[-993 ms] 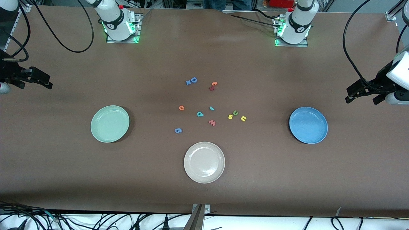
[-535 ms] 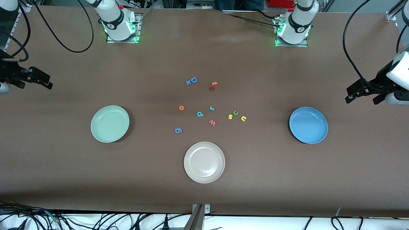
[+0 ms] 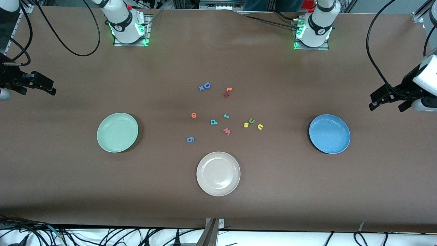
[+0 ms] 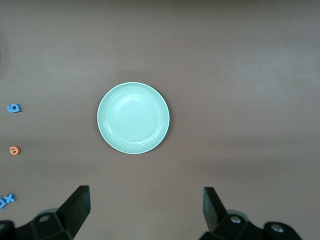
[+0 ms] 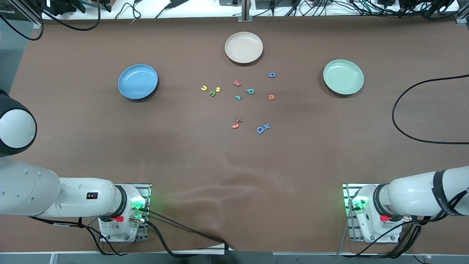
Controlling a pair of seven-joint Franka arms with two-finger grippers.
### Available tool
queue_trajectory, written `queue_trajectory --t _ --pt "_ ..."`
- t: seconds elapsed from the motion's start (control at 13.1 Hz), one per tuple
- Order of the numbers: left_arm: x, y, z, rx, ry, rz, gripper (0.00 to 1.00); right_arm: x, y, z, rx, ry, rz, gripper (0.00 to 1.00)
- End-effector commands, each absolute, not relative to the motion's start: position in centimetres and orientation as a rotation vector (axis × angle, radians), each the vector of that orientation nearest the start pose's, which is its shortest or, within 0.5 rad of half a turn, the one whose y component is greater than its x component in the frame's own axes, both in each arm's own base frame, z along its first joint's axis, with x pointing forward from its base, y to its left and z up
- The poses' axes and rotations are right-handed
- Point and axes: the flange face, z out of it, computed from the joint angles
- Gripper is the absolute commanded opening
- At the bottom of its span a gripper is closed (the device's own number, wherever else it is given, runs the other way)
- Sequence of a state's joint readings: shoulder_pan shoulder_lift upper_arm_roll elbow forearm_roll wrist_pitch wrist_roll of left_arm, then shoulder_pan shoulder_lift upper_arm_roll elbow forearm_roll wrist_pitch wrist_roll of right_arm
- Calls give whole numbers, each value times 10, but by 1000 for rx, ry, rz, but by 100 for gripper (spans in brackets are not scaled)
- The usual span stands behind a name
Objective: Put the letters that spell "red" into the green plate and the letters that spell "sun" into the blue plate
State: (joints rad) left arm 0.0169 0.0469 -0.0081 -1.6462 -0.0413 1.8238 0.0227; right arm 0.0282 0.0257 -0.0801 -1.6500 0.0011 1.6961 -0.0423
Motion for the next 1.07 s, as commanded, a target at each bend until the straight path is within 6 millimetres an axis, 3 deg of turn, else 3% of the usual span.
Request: queue_trajectory --t 0.0,0.99 --pt "589 0 592 -3164 -1 -224 100 567 -30 586 -3143 31 -31 100" --pt "589 -2 592 -3166 -4 -224 100 567 -30 586 -3143 31 -31 100"
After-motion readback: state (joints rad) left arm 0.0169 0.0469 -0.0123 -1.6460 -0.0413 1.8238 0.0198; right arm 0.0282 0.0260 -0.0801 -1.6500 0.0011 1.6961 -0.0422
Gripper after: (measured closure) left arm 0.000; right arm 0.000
